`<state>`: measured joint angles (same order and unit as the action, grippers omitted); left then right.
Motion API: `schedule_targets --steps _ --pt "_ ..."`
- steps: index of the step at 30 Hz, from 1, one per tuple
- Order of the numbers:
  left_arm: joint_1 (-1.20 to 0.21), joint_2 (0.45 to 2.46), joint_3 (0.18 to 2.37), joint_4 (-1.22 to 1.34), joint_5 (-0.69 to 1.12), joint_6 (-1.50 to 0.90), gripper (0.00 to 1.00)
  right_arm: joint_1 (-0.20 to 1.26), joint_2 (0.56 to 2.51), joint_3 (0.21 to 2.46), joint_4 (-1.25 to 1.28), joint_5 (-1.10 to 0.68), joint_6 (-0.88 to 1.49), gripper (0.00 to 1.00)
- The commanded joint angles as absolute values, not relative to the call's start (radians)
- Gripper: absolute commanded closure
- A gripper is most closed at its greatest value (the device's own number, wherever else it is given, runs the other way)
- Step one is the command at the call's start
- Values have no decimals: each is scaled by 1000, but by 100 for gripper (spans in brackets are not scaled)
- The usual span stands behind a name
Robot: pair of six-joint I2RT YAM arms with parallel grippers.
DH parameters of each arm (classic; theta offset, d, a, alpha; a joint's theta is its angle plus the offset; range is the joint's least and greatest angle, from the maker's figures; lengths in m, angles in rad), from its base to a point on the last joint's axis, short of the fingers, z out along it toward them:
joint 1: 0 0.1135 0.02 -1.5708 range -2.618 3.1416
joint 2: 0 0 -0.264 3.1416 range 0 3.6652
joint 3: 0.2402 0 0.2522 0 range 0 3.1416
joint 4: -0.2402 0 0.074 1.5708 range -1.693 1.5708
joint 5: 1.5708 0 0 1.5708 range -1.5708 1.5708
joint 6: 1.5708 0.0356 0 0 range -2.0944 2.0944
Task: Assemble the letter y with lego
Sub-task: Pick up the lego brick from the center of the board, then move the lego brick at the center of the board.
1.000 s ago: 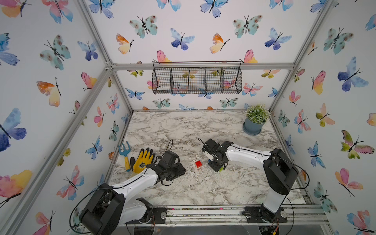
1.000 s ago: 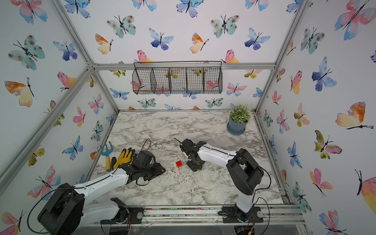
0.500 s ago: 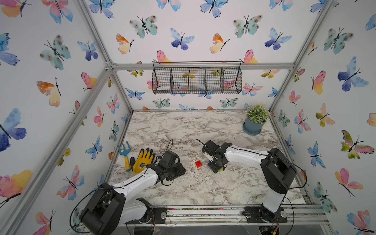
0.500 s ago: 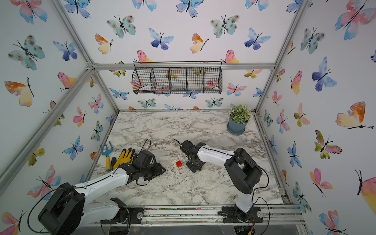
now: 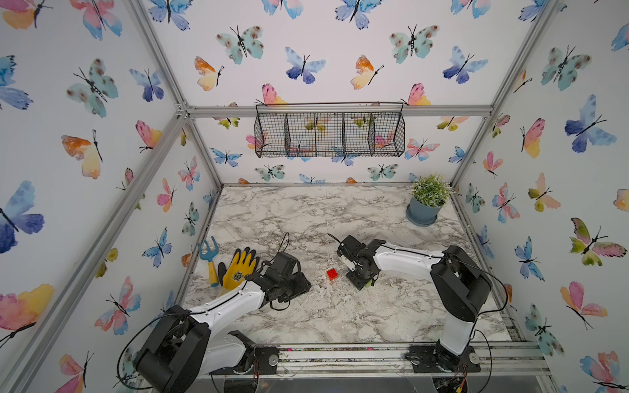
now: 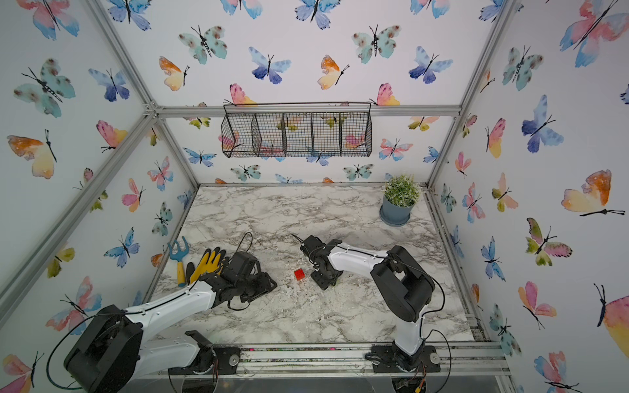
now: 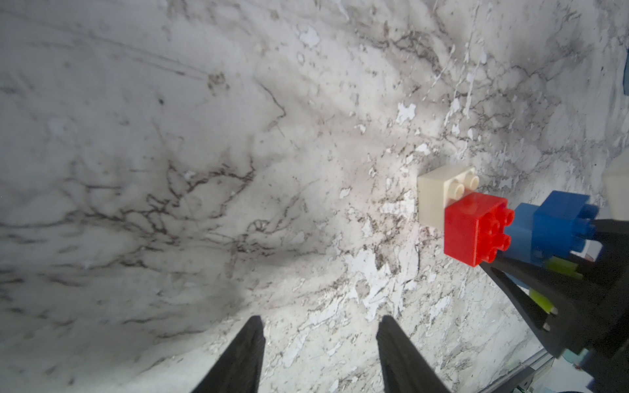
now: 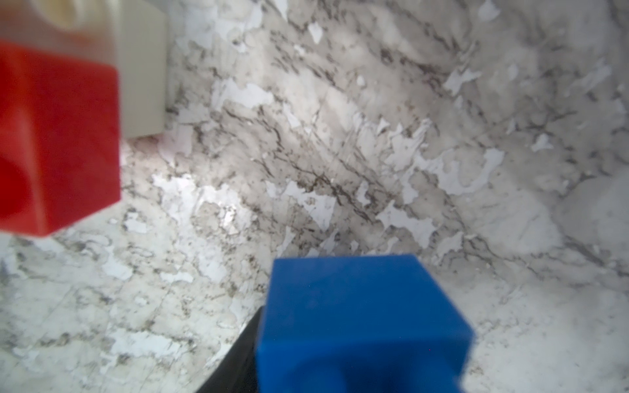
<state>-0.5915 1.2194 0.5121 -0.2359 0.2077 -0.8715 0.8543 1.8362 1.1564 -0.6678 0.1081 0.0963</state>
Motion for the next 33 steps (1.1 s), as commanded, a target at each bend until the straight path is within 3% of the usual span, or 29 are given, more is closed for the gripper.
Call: schedule_targets --steps 1,7,14,22,33 --pt "-598 1230 508 -238 204 -859 46 850 1808 1163 -676 95 108 53" --pt "-598 1229 496 -238 201 -862 46 845 1816 1170 -676 82 105 64" --pt "-598 1232 492 -229 201 -861 46 845 1808 1170 -675 81 106 69" --pt "-604 1320 535 -184 212 -833 48 845 1740 1174 -687 83 117 69" --pt "-714 1539 674 -125 202 -845 54 845 1655 1110 -672 79 147 69"
